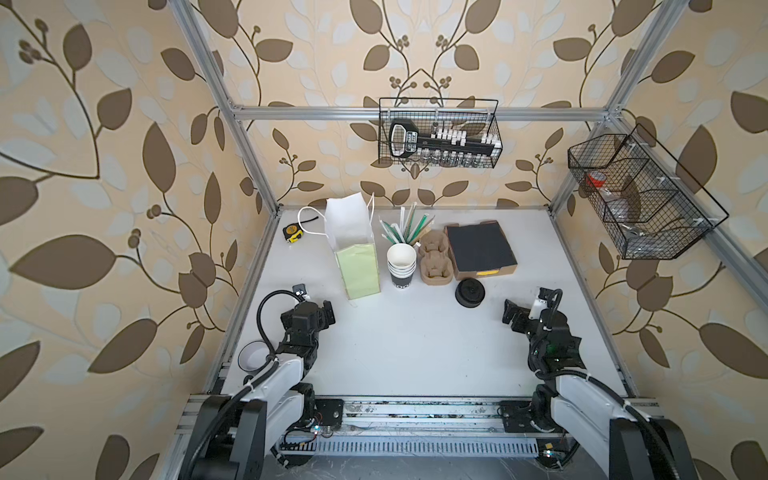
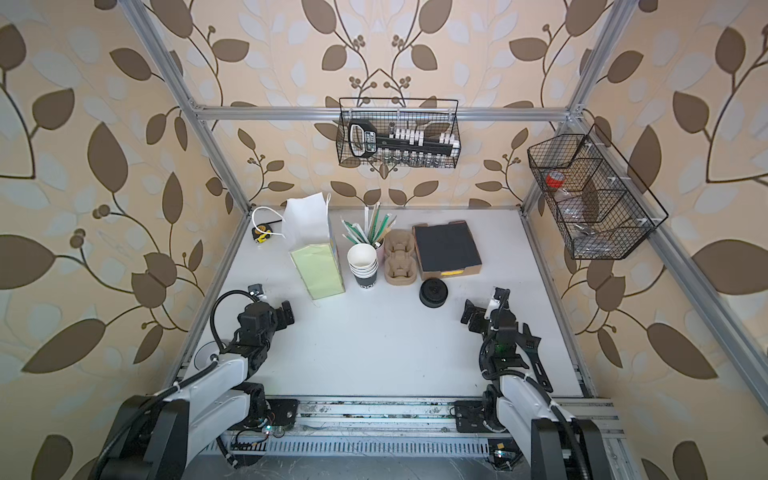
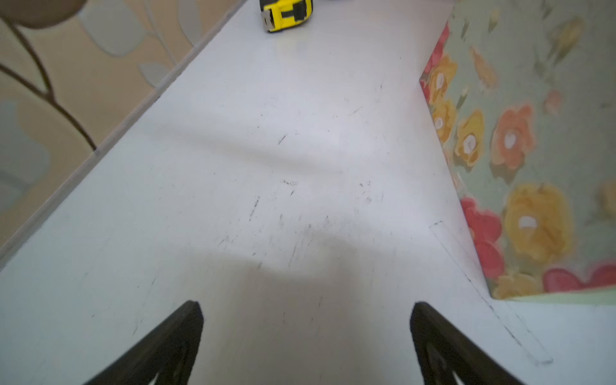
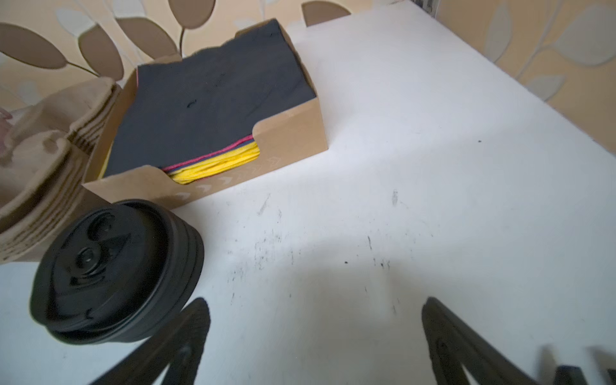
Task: Pack a coffee takeout order
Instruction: Pick up the coffee cup.
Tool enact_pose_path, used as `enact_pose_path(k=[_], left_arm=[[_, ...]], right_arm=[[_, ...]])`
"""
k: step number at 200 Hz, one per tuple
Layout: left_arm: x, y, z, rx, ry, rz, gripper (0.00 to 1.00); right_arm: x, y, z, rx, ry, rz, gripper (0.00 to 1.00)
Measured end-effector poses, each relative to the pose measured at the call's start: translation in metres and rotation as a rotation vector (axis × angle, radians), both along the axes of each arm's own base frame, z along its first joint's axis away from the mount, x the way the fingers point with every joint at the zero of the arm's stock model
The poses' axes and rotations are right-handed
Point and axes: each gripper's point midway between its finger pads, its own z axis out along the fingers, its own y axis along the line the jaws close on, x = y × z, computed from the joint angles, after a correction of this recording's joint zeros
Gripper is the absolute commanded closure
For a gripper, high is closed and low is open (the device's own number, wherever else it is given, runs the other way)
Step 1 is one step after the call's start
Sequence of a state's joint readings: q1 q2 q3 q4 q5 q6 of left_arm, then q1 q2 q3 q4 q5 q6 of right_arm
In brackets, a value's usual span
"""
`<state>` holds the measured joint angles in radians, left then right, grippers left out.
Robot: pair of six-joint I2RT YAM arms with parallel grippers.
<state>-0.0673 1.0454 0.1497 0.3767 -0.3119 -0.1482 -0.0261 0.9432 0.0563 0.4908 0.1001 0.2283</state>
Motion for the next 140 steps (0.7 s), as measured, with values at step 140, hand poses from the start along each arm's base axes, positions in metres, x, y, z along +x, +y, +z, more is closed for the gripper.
enact_pose_path(k=[140], left_arm=[[0.067, -0.025, -0.001, 0.103, -0.051, -0.124, 0.01]], right_arm=[[0.051, 0.011, 0.020, -0.152, -0.118, 0.090, 0.00]])
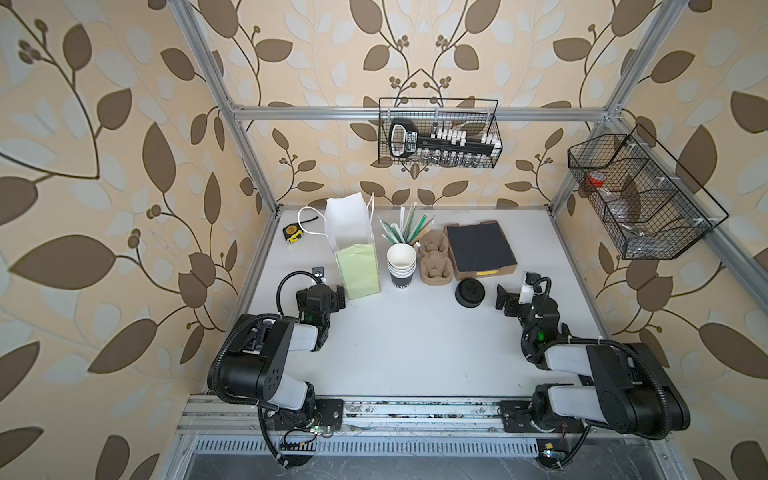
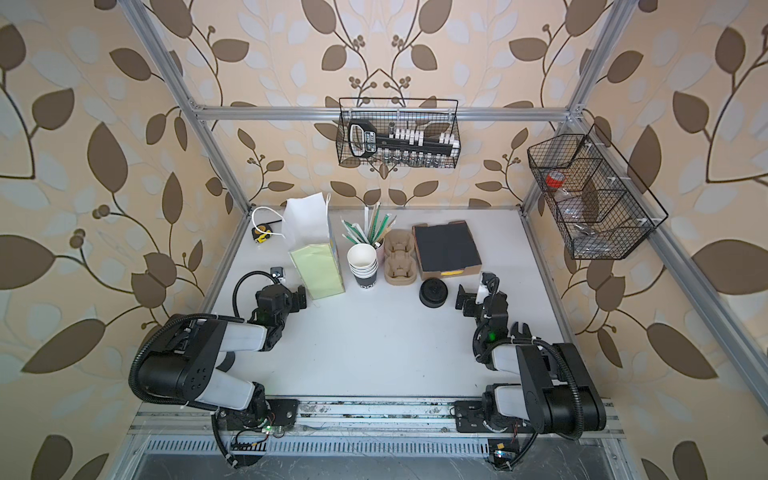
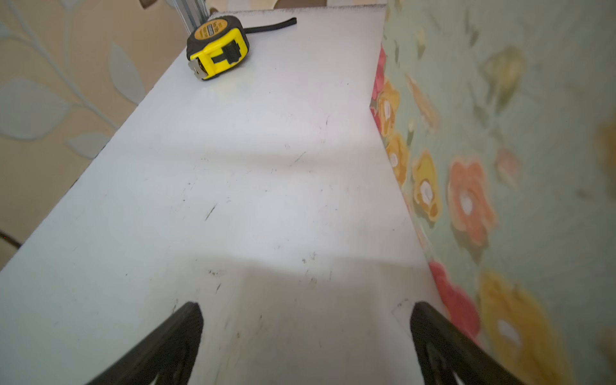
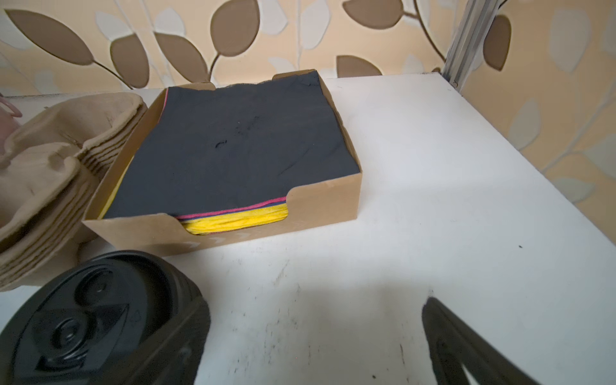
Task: Pack a coffee takeout order
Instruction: Pick up the coffee cup.
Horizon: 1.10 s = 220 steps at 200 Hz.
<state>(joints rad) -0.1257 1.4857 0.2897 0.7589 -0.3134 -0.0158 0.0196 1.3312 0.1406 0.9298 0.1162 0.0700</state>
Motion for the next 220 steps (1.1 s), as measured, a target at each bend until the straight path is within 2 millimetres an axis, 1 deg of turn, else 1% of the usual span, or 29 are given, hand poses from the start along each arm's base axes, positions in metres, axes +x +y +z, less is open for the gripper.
enact_pose_path(k=[48, 108, 127, 134, 141, 144, 148, 156, 168, 175, 189, 200, 209, 220], left_arm=[[0.005, -0.001, 0.008, 0.009, -0.033, -0.007, 0.01], [0.013, -0.004, 0.016, -0.006, -0.056, -0.024, 0.01], [0.012, 0.000, 0.016, -0.003, -0.056, 0.006, 0.01], [0.012, 0.001, 0.017, -0.001, -0.057, 0.012, 0.01], [0.011, 0.003, 0.021, 0.004, -0.062, 0.021, 0.01], [0.010, 0.004, 0.023, 0.007, -0.065, 0.026, 0.01], [0.009, 0.003, 0.025, 0.013, -0.065, 0.030, 0.01], [0.007, 0.005, 0.033, 0.022, -0.070, 0.044, 0.01], [0.007, 0.002, 0.051, 0.024, -0.092, 0.052, 0.01], [0.007, 0.001, 0.067, 0.014, -0.116, 0.063, 0.01], [0.006, 0.000, 0.099, -0.034, -0.177, 0.086, 0.01], [0.000, 0.002, 0.126, -0.085, -0.230, 0.115, 0.01], [-0.007, 0.005, 0.147, -0.135, -0.268, 0.142, 0.01], [-0.016, 0.007, 0.168, -0.200, -0.296, 0.171, 0.01]], right_arm=[[0.005, 0.000, 0.011, -0.015, -0.044, 0.004, 0.00], [0.007, 0.002, 0.016, -0.031, -0.057, 0.006, 0.00], [0.006, 0.004, 0.024, -0.051, -0.059, -0.008, 0.00], [0.006, 0.005, 0.035, -0.058, -0.071, -0.010, 0.00], [0.008, 0.008, 0.050, -0.068, -0.100, -0.007, 0.00], [0.009, 0.010, 0.061, -0.073, -0.123, -0.004, 0.00], [0.009, 0.012, 0.071, -0.076, -0.143, -0.003, 0.00], [0.009, 0.020, 0.098, -0.078, -0.206, 0.007, 0.00], [0.004, 0.034, 0.136, -0.063, -0.296, 0.034, 0.00], [-0.001, 0.042, 0.156, -0.036, -0.343, 0.054, 0.00], [-0.011, 0.044, 0.189, 0.066, -0.420, 0.054, 0.00], [-0.018, 0.041, 0.207, 0.180, -0.456, 0.035, 0.00], [-0.022, 0.039, 0.214, 0.252, -0.462, 0.026, 0.00], [-0.024, 0.039, 0.217, 0.305, -0.449, 0.030, 0.00]])
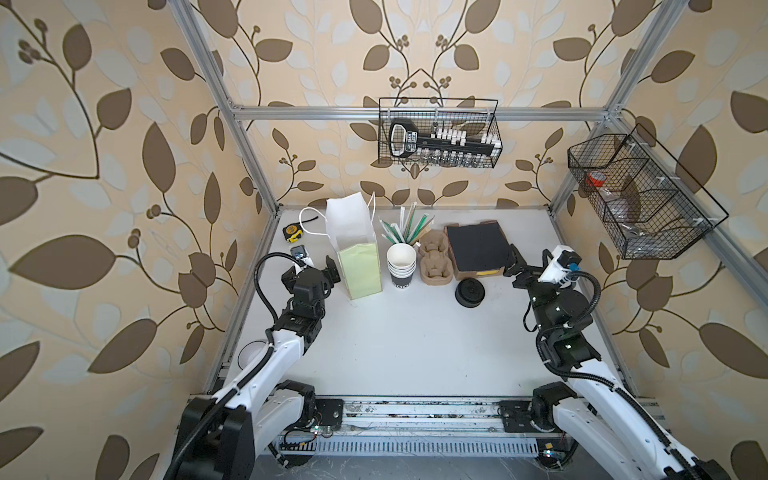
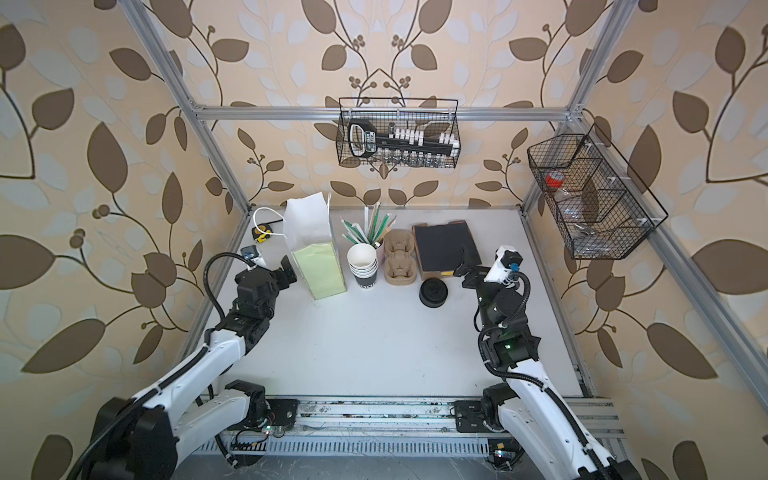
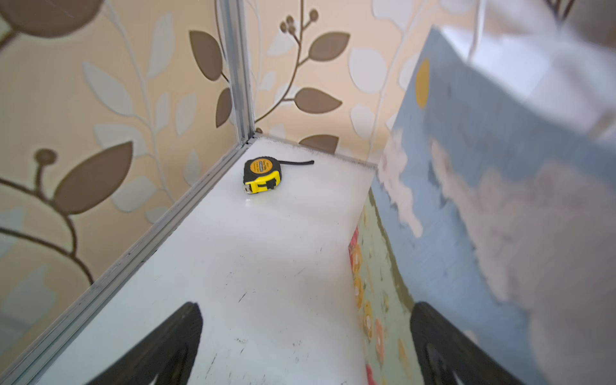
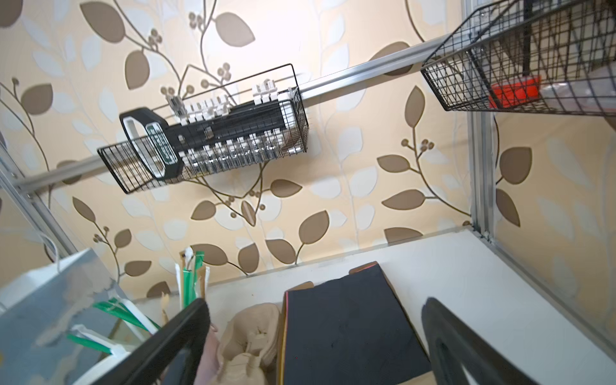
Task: Pack a coffee takeout order
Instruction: Pick up the coffee cup.
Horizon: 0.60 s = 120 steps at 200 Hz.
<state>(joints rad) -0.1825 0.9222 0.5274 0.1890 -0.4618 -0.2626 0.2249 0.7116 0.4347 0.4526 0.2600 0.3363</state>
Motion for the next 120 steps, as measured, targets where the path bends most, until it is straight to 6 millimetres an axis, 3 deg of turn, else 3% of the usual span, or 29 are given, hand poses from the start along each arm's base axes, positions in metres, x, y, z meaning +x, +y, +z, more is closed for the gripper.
enact_pose_path(k=[25, 55, 75, 95, 120], left_arm=[[-0.026, 0.008, 0.030, -0.211, -0.010, 0.087, 0.01], [-0.064, 0.008, 0.036, -0.399, 0.063, 0.138, 0.01], [-0.083, -0.007, 0.033, -0.476, 0.112, 0.060, 0.01], [-0.094, -0.021, 0.029, -0.528, 0.179, -0.001, 0.01], [-0.103, -0.026, 0.024, -0.508, 0.258, -0.027, 0.01]], right_arm=[[0.007, 0.018, -0.008, 0.027, 0.118, 0.063, 0.00], [0.010, 0.049, -0.023, -0.016, 0.275, 0.146, 0.00], [0.011, 0.072, -0.032, -0.063, 0.374, 0.194, 0.01], [0.012, 0.108, -0.038, -0.137, 0.469, 0.258, 0.06], [0.008, 0.169, -0.037, -0.254, 0.543, 0.357, 0.16]])
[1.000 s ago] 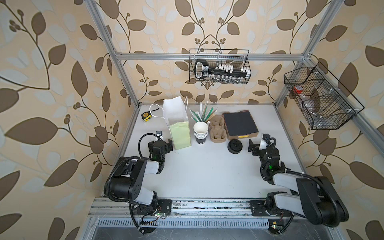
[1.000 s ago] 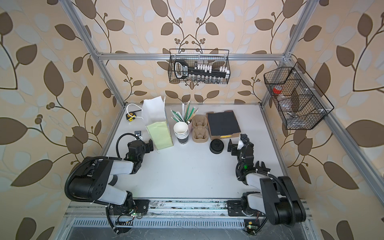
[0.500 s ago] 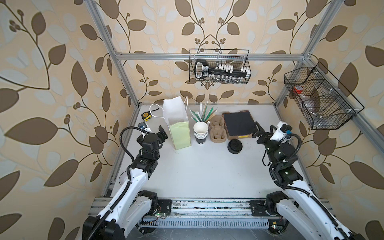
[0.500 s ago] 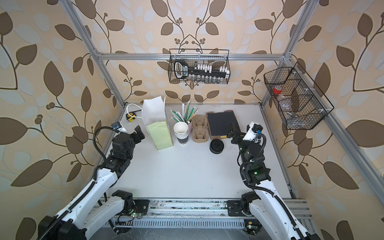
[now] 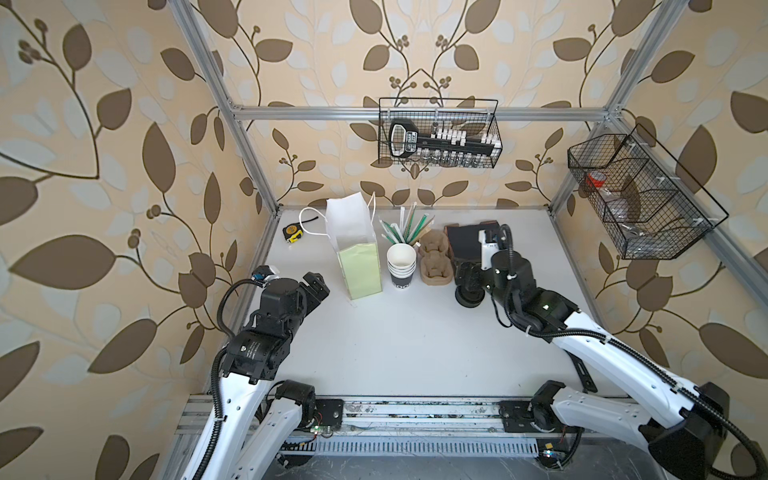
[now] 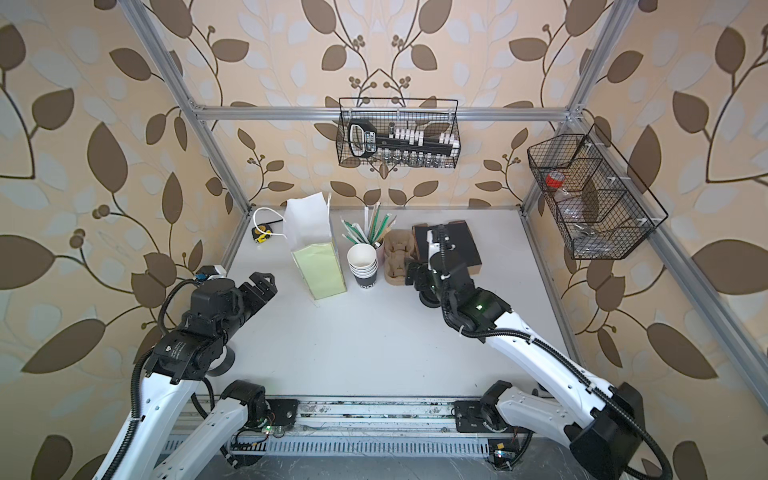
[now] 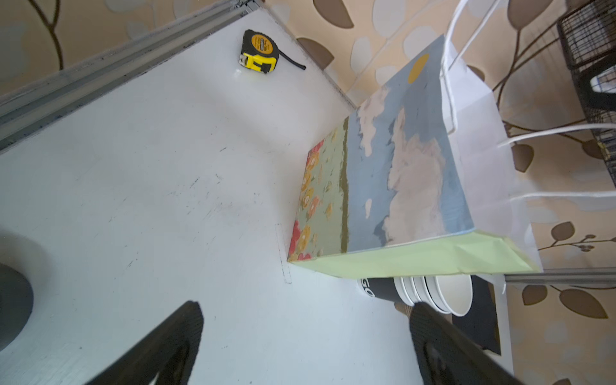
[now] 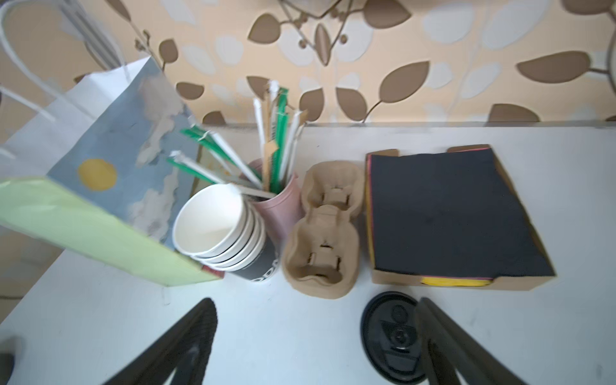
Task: Pack a coffee takeout order
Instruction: Pick up the coffee cup.
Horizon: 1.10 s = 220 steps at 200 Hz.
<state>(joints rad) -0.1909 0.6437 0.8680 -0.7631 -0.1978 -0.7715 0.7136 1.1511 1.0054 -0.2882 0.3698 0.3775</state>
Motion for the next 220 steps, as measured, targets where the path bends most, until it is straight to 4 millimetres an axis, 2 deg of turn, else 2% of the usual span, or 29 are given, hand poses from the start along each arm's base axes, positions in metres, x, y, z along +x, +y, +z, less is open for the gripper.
enact_pose_path(k=[25, 37, 53, 105, 114, 131, 167, 192, 220], left_arm=[[-0.006, 0.002, 0.008, 0.072, 0.015, -0.036, 0.01], [-0.008, 0.000, 0.012, 0.096, 0.006, -0.062, 0.01], [-0.012, -0.002, 0.011, 0.110, -0.005, -0.089, 0.01], [-0.018, -0.003, 0.008, 0.145, -0.009, -0.126, 0.01], [-0.018, -0.004, 0.008, 0.147, -0.008, -0.128, 0.01], [-0.018, -0.004, 0.008, 0.148, -0.008, -0.129, 0.01], [-0.018, -0.005, 0.008, 0.151, -0.007, -0.138, 0.01], [-0.018, -0.005, 0.007, 0.153, -0.005, -0.141, 0.01], [-0.018, -0.005, 0.007, 0.155, -0.005, -0.143, 0.01]], right_arm=[[0.001, 0.043, 0.002, -0.059, 0.038, 0.071, 0.26], [0.007, 0.053, 0.001, -0.075, 0.060, 0.075, 0.34], [0.018, 0.066, -0.003, -0.097, 0.094, 0.079, 0.40], [0.044, 0.104, -0.023, -0.128, 0.213, 0.112, 0.42], [0.047, 0.107, -0.028, -0.127, 0.235, 0.116, 0.43], [0.053, 0.107, -0.040, -0.125, 0.281, 0.114, 0.52], [0.063, 0.101, -0.065, -0.127, 0.363, 0.089, 0.56], [0.069, 0.105, -0.069, -0.132, 0.380, 0.091, 0.59], [0.075, 0.111, -0.069, -0.126, 0.382, 0.095, 0.66]])
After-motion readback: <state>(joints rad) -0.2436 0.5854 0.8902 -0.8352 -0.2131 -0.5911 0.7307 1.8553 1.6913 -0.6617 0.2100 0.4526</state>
